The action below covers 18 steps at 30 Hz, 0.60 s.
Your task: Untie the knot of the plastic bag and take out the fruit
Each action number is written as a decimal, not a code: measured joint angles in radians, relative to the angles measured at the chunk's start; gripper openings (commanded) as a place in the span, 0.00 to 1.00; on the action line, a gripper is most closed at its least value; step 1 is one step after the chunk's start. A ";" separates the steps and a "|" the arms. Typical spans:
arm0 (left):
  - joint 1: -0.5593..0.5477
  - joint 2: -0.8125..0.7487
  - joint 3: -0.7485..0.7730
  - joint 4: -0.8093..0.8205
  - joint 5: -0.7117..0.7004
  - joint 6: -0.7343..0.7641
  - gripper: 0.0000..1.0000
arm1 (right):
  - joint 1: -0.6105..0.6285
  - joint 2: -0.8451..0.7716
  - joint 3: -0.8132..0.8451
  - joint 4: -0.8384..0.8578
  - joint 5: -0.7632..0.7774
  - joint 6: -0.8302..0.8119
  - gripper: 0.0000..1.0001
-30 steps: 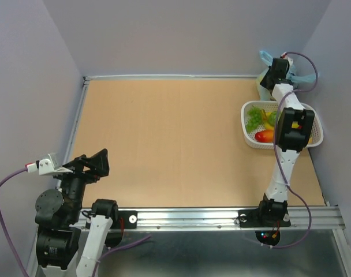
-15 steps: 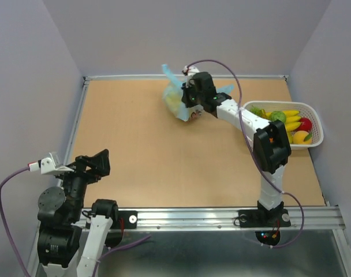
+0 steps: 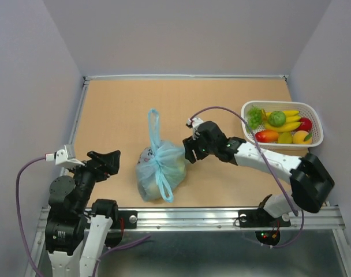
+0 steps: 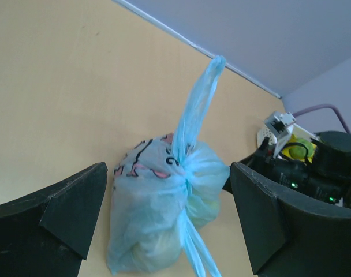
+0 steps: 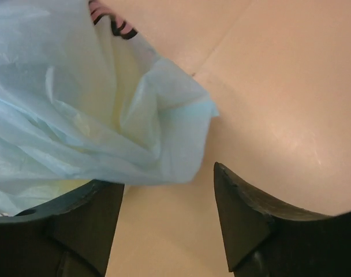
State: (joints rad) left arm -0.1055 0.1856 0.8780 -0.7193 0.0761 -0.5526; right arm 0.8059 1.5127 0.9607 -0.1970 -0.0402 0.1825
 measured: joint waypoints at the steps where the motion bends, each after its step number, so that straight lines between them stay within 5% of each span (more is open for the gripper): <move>1: 0.000 0.003 -0.008 0.008 0.010 -0.002 0.99 | 0.000 -0.044 -0.031 -0.009 0.004 0.008 0.80; 3: 0.000 0.017 -0.031 0.035 0.048 -0.006 0.99 | -0.002 -0.182 -0.071 -0.040 0.011 0.021 0.87; 8: 0.000 0.129 -0.111 0.101 0.189 -0.026 0.99 | -0.004 -0.365 -0.044 -0.043 -0.037 0.006 0.88; 18: 0.000 0.231 -0.263 0.156 0.340 -0.027 0.95 | 0.066 -0.190 0.099 -0.095 -0.184 -0.122 0.85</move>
State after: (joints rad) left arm -0.1055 0.4168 0.6147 -0.5636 0.4156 -0.5800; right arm 0.8715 1.3231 1.0595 -0.2924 -0.2245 0.0601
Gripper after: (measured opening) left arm 0.963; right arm 0.865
